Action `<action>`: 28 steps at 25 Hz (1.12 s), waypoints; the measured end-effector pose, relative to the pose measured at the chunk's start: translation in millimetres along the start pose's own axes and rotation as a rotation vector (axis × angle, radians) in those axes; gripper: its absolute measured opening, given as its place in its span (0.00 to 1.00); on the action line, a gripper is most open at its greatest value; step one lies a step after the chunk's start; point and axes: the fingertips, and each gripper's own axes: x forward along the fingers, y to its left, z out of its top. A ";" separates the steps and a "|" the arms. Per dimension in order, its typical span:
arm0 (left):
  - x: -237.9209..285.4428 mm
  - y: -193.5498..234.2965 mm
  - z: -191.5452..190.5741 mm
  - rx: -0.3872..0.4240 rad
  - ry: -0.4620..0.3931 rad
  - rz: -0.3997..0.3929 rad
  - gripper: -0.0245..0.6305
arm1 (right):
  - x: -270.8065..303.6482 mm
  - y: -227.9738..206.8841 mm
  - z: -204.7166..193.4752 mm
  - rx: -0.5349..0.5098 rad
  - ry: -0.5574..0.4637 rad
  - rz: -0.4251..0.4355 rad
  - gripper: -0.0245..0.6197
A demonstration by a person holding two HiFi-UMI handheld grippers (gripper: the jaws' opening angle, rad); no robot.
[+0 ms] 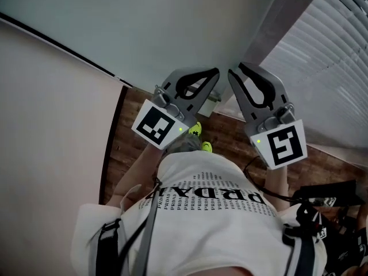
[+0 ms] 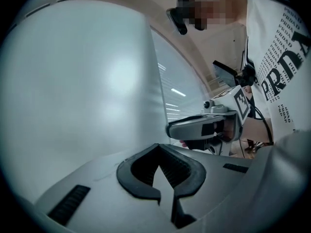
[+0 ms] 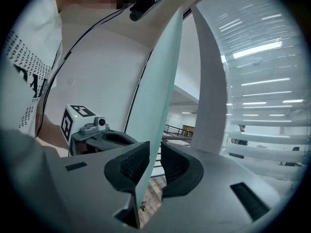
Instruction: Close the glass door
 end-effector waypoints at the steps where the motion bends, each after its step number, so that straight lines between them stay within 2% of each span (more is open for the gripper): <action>1: -0.9 1.8 -0.3 -0.005 0.014 0.001 0.04 | -2.1 0.8 -4.3 0.027 0.010 0.010 0.13; 5: -0.3 11.0 -2.3 0.010 0.050 0.004 0.04 | -7.5 12.0 -12.0 0.164 -0.010 0.088 0.13; 9: 4.3 18.0 0.9 0.018 0.036 0.005 0.04 | -2.3 23.3 -8.3 0.123 -0.003 0.090 0.05; 17: 19.8 34.2 1.5 0.030 0.043 0.004 0.04 | 2.8 28.5 -8.2 0.097 0.022 0.100 0.05; 22: 30.7 45.1 0.9 0.067 0.031 0.002 0.04 | 7.9 26.4 -7.8 0.088 0.023 0.093 0.05; 28: 35.1 31.3 -2.7 0.071 0.048 -0.061 0.04 | 13.4 21.7 -2.2 0.069 0.019 0.090 0.05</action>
